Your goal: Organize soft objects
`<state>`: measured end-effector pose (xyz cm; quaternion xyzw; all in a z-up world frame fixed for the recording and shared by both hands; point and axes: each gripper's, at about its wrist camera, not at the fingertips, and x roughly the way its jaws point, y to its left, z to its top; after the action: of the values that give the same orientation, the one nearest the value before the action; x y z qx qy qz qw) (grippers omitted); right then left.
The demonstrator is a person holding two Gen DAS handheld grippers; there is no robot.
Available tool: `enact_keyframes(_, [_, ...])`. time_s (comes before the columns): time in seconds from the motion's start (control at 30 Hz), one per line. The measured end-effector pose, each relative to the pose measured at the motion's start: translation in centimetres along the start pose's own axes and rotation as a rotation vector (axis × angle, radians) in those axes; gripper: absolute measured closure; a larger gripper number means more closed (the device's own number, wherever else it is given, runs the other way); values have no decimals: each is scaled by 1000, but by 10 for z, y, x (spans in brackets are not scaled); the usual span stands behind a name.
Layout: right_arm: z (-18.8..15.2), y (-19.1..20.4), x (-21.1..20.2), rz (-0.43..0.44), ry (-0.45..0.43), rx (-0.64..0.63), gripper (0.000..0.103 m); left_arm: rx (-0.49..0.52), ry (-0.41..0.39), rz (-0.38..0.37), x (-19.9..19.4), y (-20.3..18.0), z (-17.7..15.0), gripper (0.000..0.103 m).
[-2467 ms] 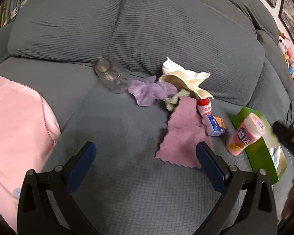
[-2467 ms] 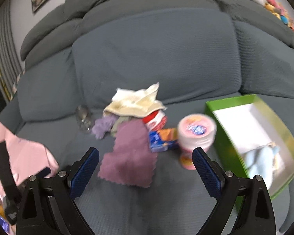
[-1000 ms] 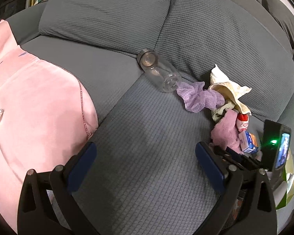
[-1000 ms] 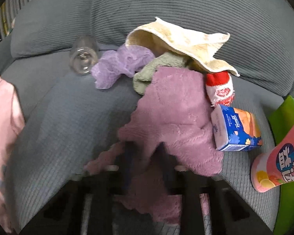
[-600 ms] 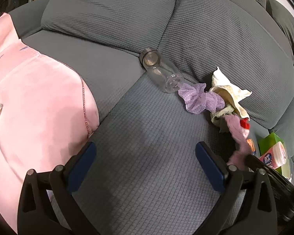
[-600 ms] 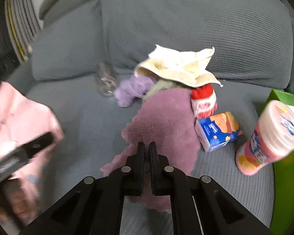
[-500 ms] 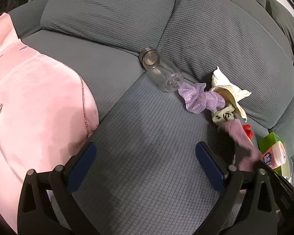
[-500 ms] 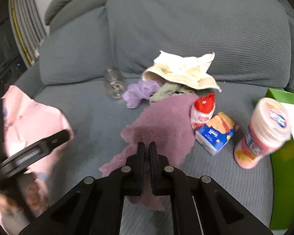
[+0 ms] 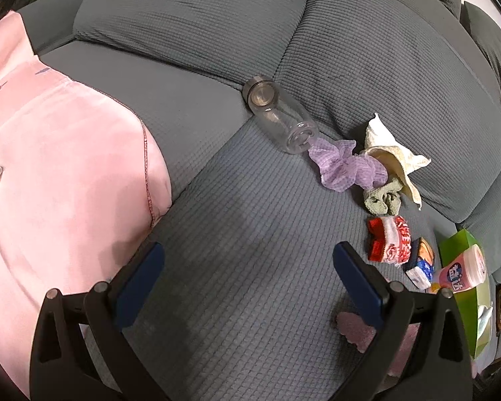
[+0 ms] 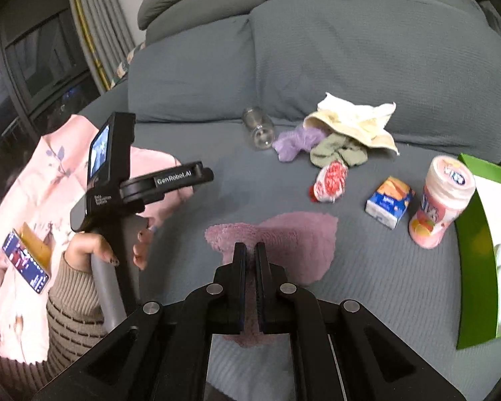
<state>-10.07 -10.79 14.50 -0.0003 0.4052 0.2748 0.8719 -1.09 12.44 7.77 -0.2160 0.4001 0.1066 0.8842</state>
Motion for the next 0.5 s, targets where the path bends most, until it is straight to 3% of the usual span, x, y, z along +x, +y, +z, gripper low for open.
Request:
enact_keyframes(0.27, [17, -23, 35, -65, 28, 91, 97, 1, 20, 7, 2, 1, -3, 3])
enact_keyframes(0.5, [44, -35, 93, -128, 93, 137, 97, 16, 44, 34, 7, 0, -3, 2])
